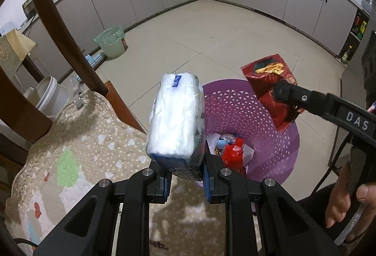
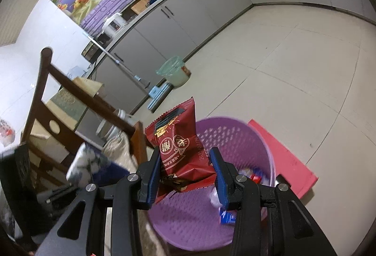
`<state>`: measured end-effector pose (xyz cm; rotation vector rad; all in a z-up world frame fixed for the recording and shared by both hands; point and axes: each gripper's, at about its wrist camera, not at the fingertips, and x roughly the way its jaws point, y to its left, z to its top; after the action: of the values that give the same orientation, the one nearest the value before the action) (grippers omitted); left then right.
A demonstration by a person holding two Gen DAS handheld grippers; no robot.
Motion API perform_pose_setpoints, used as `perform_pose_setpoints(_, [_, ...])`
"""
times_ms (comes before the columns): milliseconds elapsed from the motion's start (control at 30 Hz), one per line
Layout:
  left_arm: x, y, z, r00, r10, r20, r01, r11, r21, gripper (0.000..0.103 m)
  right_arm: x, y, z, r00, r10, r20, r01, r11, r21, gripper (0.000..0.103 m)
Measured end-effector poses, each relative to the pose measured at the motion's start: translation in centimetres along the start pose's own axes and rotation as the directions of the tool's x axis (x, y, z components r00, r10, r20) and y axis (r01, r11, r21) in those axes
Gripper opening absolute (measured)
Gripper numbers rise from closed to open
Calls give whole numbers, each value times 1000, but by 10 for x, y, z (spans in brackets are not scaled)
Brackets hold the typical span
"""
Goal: Collect trash
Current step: 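Open both tools to drop the tissue pack and snack bag into the basket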
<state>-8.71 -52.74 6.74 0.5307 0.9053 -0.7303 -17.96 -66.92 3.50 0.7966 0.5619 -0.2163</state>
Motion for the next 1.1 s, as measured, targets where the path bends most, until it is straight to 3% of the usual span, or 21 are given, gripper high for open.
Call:
perform_pose_setpoints(467, [39,-10,16,998,-14,-53,12,1000,-27,20,8,-27,-1,998,32,-58,-27,996,85,44])
perform_pose_setpoints(967, [51,-10,20,998,5,-67,-7,1000,-27,20,15,-31,-4,996,28,-88,-20,996,90,45])
perform_pose_setpoints(1033, [51,-8,20,998,-5,-66,2,999,-36,24,16,-31,-4,995,30,-90,-22,996,87,45])
perform_pose_setpoints(1100, [48,-8,19,998,-8,-55,5,999,-42,43,16,-30,-3,996,27,-87,-20,996,84,45])
